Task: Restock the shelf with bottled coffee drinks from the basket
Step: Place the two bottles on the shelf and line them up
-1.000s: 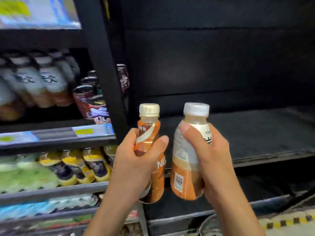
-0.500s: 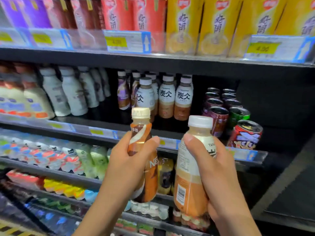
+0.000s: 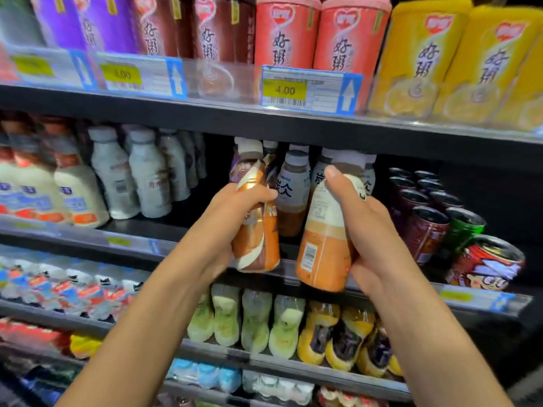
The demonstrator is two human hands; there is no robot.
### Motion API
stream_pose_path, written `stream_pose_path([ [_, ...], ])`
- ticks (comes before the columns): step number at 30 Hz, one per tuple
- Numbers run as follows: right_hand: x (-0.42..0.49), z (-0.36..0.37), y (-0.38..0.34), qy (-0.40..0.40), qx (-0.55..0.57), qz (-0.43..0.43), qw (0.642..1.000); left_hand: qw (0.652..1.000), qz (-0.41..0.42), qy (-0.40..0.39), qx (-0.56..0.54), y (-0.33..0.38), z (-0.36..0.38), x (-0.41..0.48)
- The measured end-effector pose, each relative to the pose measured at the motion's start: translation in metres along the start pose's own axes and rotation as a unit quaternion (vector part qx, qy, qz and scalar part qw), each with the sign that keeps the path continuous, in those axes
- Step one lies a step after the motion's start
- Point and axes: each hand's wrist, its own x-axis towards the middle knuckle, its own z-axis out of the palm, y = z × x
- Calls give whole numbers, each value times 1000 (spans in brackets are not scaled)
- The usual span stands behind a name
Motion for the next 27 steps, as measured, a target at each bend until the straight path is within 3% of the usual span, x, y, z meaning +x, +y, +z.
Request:
stream_pose_path([
  [3,20,4,-2,18,3,11,1000,999,-11,-15,43,-1,-5,29],
  [11,79,0,24,85,22,-8,996,993,-48,57,96,-30,-2,98],
  [15,89,-4,37,91,-15,-76,993,977,34,65,202,-33,-1,114],
  [18,96,-5,42,100,-42,-90,990,969,105,30,222,-34,-6,119],
  [23,107,-9,44,100,-180,-109,973,945,136,-11,298,-39,-23,131],
  [27,108,-12,39,111,-295,-95,944,915,134,-1,381,-42,-31,136],
])
